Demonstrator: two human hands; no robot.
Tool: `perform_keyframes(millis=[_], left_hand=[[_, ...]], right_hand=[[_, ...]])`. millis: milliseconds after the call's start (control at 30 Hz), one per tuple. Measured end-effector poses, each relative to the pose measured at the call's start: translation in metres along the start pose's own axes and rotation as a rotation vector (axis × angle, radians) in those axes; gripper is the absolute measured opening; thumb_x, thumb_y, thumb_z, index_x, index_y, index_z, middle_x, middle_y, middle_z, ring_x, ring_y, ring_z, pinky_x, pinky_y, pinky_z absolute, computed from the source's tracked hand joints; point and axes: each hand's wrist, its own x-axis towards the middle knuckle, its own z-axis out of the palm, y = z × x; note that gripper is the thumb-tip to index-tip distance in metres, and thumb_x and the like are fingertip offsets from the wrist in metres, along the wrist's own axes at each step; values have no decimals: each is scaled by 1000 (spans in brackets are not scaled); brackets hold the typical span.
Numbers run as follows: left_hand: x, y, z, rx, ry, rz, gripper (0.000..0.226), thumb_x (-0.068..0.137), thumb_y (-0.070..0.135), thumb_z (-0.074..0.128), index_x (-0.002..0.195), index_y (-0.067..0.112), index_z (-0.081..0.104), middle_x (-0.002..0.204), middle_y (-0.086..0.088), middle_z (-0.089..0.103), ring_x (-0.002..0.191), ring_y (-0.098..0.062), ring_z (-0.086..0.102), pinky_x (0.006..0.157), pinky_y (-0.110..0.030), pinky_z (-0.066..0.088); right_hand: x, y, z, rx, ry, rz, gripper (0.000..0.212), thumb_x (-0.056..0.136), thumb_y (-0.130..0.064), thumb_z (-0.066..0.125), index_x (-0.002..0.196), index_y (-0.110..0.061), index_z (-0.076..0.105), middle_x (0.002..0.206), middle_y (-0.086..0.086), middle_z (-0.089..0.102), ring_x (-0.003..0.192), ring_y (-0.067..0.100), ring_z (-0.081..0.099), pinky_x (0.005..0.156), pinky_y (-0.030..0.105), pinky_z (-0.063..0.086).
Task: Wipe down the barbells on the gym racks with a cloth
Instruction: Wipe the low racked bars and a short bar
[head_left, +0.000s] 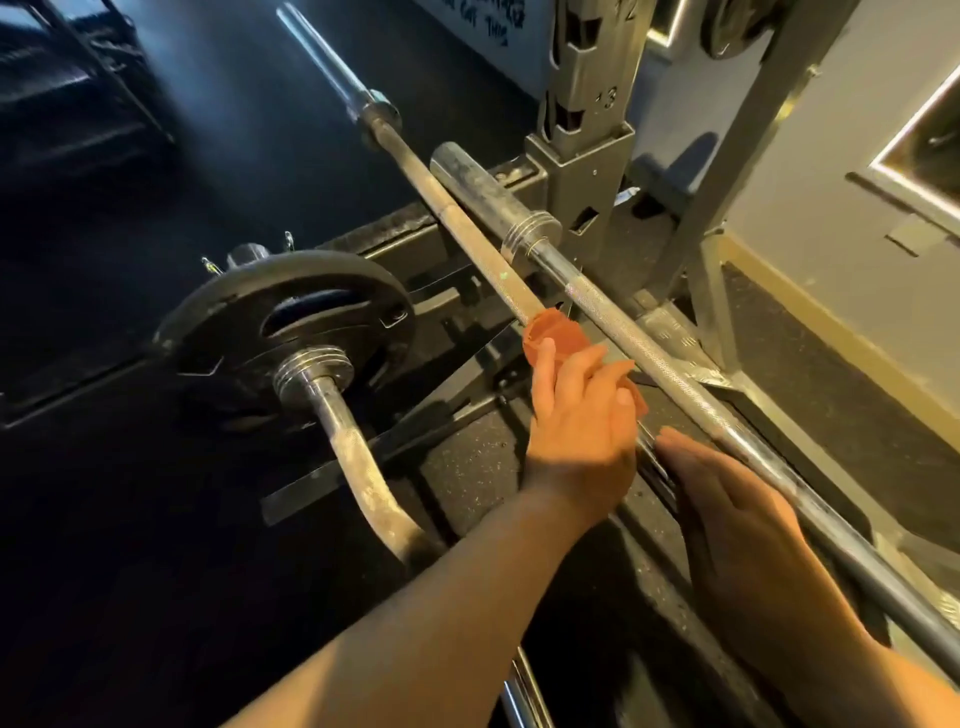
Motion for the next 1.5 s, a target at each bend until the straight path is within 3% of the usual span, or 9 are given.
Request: perform_keyframes(millis=[67,167,467,767,933,1067,1233,1367,1500], left_hand=[[13,-14,-13,45,-94,61,52,104,40,19,150,33,42,150,7,46,151,-22,19,124,-47,13],[36,-24,-34,92,-86,112,49,108,36,27,157,37,26,145,9,49,152,-17,11,120,-48,16],[32,-22,-11,-271,7,-77,31,111,29,28,133,20,47,158,3,24,154,-15,-13,117,-14,-17],[50,-39,-21,-302,-37,-57,33,109,32,31,135,20,47,155,7,26,154,-20,0,126,-46,14],[40,-27,-19,-367,-48,-103,30,109,23,35,137,18,46,160,7,22,153,-11,-16,105,2,-13],[50,-36,-25,-289,-52,-19,30,108,28,33,128,15,52,151,0,33,154,-23,7,127,-45,9],[85,-44,-38,-117,96,-7,52,95,29,23,102,2,66,117,-11,58,133,-28,43,124,-52,6],[69,-26,-27,-310,76,-198,23,106,22,40,126,18,49,154,5,30,154,-14,-7,115,-22,-5],[50,-28,-21,-388,1,-151,25,109,26,36,133,25,44,159,14,18,150,-4,-17,108,-13,-11]], right_hand=[[20,-8,1,42,71,-53,39,105,-29,32,136,-15,52,120,1,63,109,13,63,97,30,49],[68,-16,13,104,88,-29,47,102,-30,32,142,-14,52,134,1,58,126,16,54,110,36,44],[109,-22,35,292,105,106,59,89,-54,23,123,-19,57,119,-4,55,112,15,49,96,23,30],[117,-26,36,154,25,302,54,107,-35,32,157,-16,27,163,2,29,150,21,28,123,43,24],[118,-24,40,78,-20,326,62,106,-44,18,157,-11,28,168,8,19,156,20,11,127,42,12],[118,-23,40,82,2,287,59,106,-41,20,151,-7,37,160,12,34,152,25,24,124,46,20],[118,-23,40,40,-7,256,62,104,-42,16,152,-10,38,162,11,33,154,24,21,125,46,19],[119,-24,40,-8,-25,248,60,106,-40,14,154,-10,34,165,10,26,156,23,12,127,44,12],[118,-27,39,-46,-40,227,65,103,-40,8,156,-11,32,167,8,22,157,22,7,128,42,6]])
